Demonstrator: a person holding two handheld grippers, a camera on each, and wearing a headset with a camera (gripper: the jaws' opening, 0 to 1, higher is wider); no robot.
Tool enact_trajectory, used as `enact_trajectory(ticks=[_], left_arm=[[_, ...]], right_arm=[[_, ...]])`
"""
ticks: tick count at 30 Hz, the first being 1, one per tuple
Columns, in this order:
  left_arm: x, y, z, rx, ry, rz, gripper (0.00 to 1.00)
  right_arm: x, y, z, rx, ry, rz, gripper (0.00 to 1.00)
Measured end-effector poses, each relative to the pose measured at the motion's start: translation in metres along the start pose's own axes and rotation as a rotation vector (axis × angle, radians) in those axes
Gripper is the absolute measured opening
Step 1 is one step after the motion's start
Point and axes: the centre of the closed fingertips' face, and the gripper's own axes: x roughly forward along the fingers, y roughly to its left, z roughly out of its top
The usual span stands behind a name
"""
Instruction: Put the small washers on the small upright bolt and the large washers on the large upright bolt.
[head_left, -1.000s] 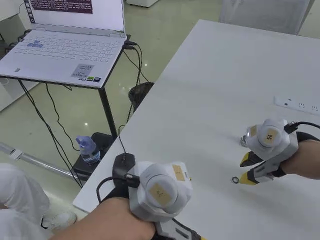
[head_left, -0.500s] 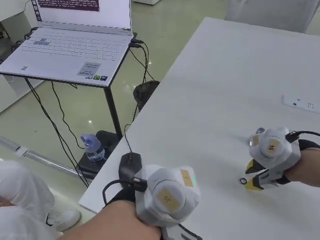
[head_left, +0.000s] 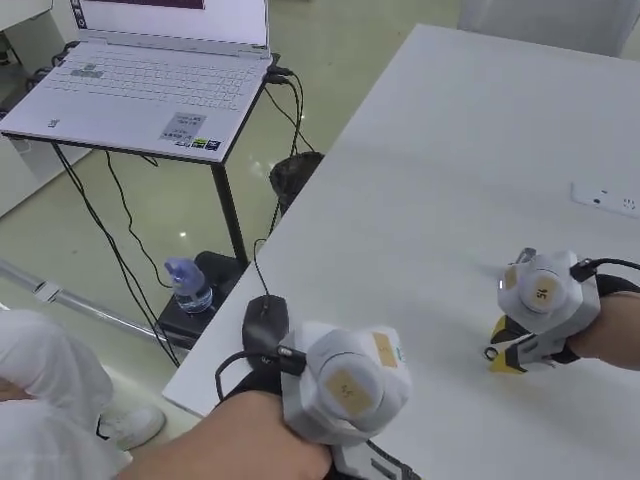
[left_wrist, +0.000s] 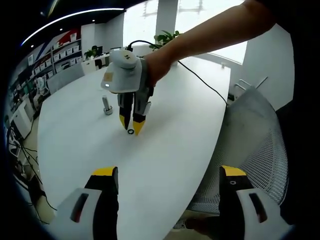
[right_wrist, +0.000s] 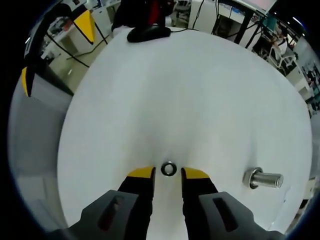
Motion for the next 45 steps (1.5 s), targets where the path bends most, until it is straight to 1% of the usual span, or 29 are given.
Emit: enact_trajectory(ticks=[5, 8, 13, 17, 22, 30, 35, 38, 42, 43, 45], left_arm=[[0.0, 0.001, -0.001, 0.003, 0.002, 0.001, 0.82], [0.0, 0.001, -0.001, -0.002, 0.0, 0.002, 0.82], [0.0, 0.001, -0.002, -0.005, 0.001, 0.004, 0.82], [0.001, 0.001, -0.001, -0.006, -0.002, 0.005, 0.82], [0.0, 0.001, -0.001, -0.007, 0.002, 0.008, 0.81], [-0.001, 0.001, -0.003, -0.007, 0.009, 0.014, 0.8], [-0.002, 0.001, -0.003, -0.009, 0.01, 0.019, 0.8], [-0.003, 0.002, -0.004, -0.01, 0.009, 0.025, 0.8], [-0.003, 0.005, -0.004, -0.017, 0.003, 0.034, 0.81], [-0.004, 0.005, -0.004, -0.021, 0.0, 0.033, 0.81], [-0.005, 0.007, -0.004, -0.021, -0.001, 0.043, 0.81]], right_arm=[[0.0, 0.001, 0.0, -0.007, 0.012, 0.001, 0.18], [0.0, -0.001, -0.001, 0.012, 0.009, -0.004, 0.16], [0.0, -0.001, 0.0, 0.013, 0.02, -0.007, 0.14], [0.001, 0.0, 0.0, 0.016, 0.038, -0.015, 0.14], [0.0, -0.002, 0.0, 0.074, 0.031, -0.02, 0.13], [-0.001, 0.0, 0.0, 0.077, 0.033, -0.019, 0.13], [-0.008, -0.002, -0.003, 0.09, 0.029, -0.024, 0.13], [-0.017, -0.004, -0.005, 0.102, 0.023, -0.033, 0.13], [-0.025, -0.007, -0.013, 0.122, 0.024, -0.042, 0.13], [-0.029, -0.007, -0.016, 0.139, 0.024, -0.044, 0.13], [-0.035, -0.008, -0.021, 0.146, 0.026, -0.051, 0.13]])
